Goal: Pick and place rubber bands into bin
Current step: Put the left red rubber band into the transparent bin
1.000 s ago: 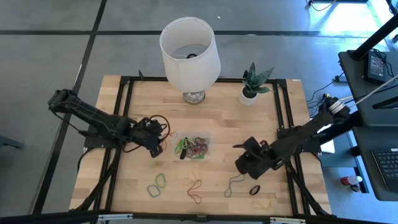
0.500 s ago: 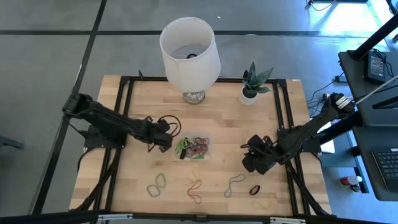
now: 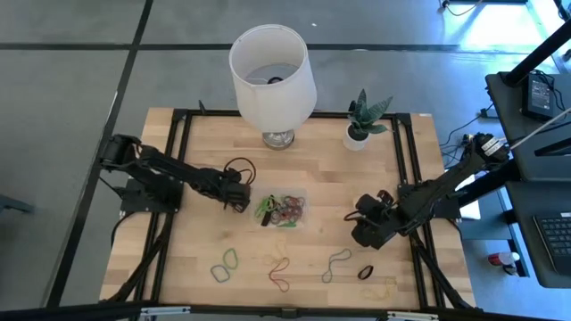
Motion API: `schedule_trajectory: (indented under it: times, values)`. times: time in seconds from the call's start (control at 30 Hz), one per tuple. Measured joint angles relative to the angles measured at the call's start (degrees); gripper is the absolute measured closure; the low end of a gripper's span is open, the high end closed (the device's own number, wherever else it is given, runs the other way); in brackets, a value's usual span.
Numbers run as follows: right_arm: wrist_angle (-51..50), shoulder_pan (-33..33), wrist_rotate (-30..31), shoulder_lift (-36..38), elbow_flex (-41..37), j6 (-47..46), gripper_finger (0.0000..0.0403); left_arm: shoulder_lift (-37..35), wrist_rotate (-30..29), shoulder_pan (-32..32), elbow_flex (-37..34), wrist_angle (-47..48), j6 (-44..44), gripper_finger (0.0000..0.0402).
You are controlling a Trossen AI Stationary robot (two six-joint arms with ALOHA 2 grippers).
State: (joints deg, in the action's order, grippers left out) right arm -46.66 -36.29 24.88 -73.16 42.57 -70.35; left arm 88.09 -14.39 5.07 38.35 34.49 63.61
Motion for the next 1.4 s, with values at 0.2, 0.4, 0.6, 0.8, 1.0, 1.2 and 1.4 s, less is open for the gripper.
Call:
schedule_trajectory:
  times: [0.2,0.4,0.6,0.8,1.0,1.2,1.4]
  values:
    - [-0.6,-0.02,-0.12,-0.01,0.0,0.34,0.0249,-0.61,0.12,0.01,1.45,2.55,2.74,0.034]
    - [-2.17,-0.02,-0.1,-0.01,0.0,1.69,0.0249,-1.47,2.49,0.14,2.96,4.7,4.68,0.0399]
    - [-2.18,0.02,-0.09,-0.01,0.0,3.15,0.0249,-2.71,1.11,1.53,6.63,9.53,4.84,0.04]
    - [-2.23,0.02,-0.07,-0.01,0.0,3.17,0.0249,-3.56,-2.59,2.74,7.22,9.69,4.03,0.0391]
    - [-2.12,0.0,-0.04,-0.01,0.0,3.17,0.0249,-3.08,-2.41,3.76,5.86,8.86,-2.55,0.0322]
    - [-1.75,0.02,-0.02,-0.01,0.01,3.16,0.0249,-3.08,-2.04,4.36,3.44,4.33,-3.2,0.0266]
    - [-1.69,0.0,-0.02,-0.01,0.0,3.16,0.0249,-3.1,-1.46,5.15,-0.11,-4.54,-11.32,0.0264]
